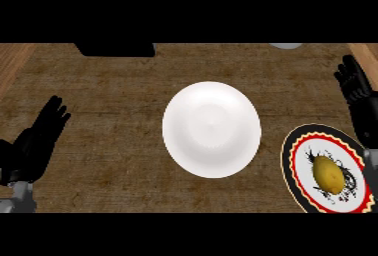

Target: Pick the lemon from the plate and place it in the plate

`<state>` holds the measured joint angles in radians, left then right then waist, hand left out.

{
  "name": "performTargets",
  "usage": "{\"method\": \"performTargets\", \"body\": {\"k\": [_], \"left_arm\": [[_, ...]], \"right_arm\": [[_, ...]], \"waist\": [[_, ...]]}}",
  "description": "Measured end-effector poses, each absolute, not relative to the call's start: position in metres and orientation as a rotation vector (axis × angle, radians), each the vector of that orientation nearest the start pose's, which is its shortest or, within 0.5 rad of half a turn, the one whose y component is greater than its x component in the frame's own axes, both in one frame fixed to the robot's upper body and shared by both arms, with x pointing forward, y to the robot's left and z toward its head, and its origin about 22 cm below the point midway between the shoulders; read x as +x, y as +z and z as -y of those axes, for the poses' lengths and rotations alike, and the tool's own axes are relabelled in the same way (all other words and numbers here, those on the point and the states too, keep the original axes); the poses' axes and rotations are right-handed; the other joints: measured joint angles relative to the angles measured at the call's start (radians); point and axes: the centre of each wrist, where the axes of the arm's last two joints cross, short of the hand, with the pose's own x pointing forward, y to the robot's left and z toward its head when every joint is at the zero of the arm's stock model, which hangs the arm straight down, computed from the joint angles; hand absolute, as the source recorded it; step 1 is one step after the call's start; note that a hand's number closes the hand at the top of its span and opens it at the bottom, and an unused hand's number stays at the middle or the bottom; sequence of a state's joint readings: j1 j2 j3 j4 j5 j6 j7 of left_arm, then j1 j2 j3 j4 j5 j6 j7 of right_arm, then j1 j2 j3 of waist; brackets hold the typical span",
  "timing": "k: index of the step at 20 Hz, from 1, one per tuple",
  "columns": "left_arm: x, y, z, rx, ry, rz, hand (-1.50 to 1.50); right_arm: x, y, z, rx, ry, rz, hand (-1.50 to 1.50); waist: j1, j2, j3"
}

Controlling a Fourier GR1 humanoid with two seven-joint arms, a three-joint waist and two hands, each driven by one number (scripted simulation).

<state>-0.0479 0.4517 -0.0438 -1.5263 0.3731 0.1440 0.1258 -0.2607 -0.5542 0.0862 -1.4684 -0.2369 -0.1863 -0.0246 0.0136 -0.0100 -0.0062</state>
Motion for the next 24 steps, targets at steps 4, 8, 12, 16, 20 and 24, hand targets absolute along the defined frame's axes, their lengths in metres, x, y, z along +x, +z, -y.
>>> {"method": "performTargets", "body": {"k": [4, 8, 12, 16, 20, 24], "left_arm": [[0.251, 0.030, -0.318, 0.162, -0.025, 1.476, 0.00], [0.251, 0.025, -0.312, 0.178, -0.094, 1.516, 0.00], [0.245, 0.009, -0.307, 0.173, -0.121, 1.517, 0.00], [0.246, -0.003, -0.309, 0.169, -0.127, 1.511, 0.00], [0.245, -0.011, -0.311, 0.168, -0.133, 1.514, 0.00], [0.250, -0.013, -0.310, 0.172, -0.131, 1.518, 0.00]], "right_arm": [[0.307, 0.085, 0.303, -0.294, 0.047, 1.647, 1.50], [0.307, 0.070, 0.318, -0.509, 0.044, 1.497, -1.50], [0.296, 0.036, 0.299, -0.712, -0.152, 1.486, -1.50], [0.275, 0.010, 0.261, -0.815, -0.201, 1.516, -1.50], [0.248, 0.000, 0.247, -0.935, -0.186, 1.507, -1.50], [0.226, 0.008, 0.250, -1.030, -0.147, 1.453, -1.50]], "waist": [[-0.007, 0.007, 0.003], [-0.008, 0.019, -0.006], [-0.021, 0.014, 0.000], [-0.022, 0.011, 0.003], [-0.024, 0.008, 0.004], [-0.028, 0.007, 0.003]]}}
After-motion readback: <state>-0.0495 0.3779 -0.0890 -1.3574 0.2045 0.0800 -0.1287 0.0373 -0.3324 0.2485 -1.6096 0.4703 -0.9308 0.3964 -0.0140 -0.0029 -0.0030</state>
